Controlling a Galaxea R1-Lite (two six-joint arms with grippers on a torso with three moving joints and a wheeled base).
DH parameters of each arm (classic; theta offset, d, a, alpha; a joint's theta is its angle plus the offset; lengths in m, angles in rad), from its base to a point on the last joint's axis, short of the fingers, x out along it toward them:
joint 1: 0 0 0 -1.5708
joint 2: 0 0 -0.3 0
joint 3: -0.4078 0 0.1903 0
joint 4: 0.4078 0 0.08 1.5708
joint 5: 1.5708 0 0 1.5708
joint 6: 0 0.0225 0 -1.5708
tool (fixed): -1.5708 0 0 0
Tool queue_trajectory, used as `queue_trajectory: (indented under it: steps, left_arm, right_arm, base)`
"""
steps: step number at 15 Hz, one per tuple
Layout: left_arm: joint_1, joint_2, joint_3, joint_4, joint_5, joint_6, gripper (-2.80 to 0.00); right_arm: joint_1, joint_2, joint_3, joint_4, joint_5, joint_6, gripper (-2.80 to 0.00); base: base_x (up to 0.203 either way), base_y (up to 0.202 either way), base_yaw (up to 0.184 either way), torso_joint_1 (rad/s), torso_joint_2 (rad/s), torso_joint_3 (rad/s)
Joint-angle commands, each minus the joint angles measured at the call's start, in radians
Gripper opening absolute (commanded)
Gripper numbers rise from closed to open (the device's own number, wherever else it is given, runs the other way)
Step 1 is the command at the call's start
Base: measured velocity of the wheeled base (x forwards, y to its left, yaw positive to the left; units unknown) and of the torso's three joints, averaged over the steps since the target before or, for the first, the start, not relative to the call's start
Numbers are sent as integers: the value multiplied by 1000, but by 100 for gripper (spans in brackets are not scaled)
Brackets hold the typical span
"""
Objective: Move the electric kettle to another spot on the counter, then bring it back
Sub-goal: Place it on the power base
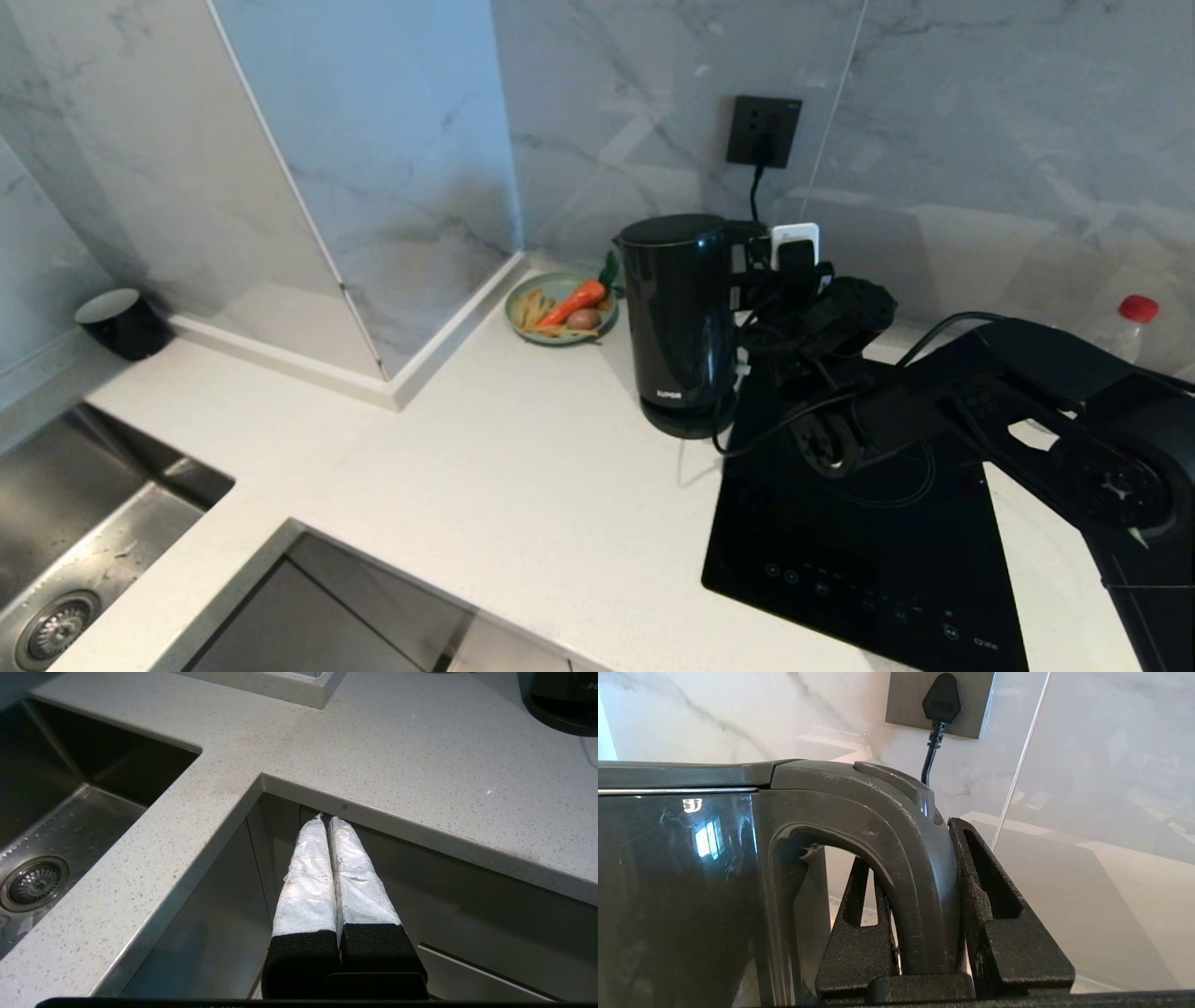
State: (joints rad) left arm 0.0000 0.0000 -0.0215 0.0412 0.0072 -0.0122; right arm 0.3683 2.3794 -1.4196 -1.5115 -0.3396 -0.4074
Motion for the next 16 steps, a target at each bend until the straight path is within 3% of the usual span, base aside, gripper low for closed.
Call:
queue_trajectory:
  steps: [1, 8, 16]
  left_arm:
    - [0, 0, 0, 0, 0, -1, -280]
    - [0, 0, 0, 0, 0, -1, -280]
    - [0, 1, 0, 0, 0, -1, -280]
  right_arm:
    - [1, 15, 2, -16, -3, -4, -280]
    - [8, -21, 173, -19, -18, -5, -280]
    - [8, -48, 258, -19, -26, -1, -280]
  base:
    - [0, 0, 0, 0, 0, 0]
    - [0, 0, 0, 0, 0, 0]
    - [0, 0, 0, 0, 0, 0]
